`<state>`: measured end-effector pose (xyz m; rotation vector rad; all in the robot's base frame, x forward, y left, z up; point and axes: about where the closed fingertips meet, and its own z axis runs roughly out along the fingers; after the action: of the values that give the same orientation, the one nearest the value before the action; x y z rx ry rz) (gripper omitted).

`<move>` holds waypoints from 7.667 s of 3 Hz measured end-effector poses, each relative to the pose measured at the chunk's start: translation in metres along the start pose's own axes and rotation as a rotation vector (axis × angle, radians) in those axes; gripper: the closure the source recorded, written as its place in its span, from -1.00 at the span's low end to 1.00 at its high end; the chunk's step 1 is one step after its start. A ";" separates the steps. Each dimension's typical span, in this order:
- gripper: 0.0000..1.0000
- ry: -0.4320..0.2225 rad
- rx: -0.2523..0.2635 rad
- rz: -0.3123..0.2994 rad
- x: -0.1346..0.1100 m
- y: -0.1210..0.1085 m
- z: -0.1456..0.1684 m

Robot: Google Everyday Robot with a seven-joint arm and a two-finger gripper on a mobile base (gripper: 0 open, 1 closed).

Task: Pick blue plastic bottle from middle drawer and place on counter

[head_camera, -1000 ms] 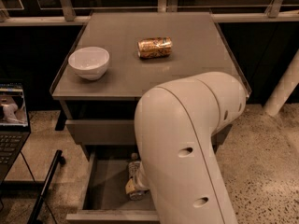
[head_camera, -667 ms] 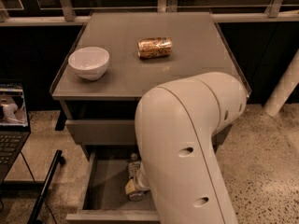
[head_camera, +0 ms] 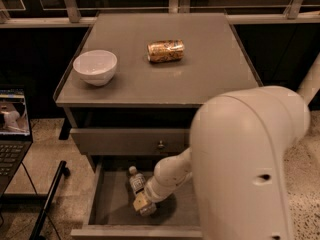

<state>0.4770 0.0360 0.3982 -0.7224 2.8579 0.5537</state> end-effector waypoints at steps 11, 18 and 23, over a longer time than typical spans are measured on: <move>1.00 -0.076 0.183 -0.627 0.067 0.058 -0.336; 1.00 -0.216 0.146 -1.096 -0.093 0.026 -0.499; 0.65 -0.325 0.194 -0.560 -0.174 -0.040 -0.487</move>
Offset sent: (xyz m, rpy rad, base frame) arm -0.0816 -0.0648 0.0638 0.0807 -0.0245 0.4713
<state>0.6255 -0.1090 0.8734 -1.2036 2.2307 0.2713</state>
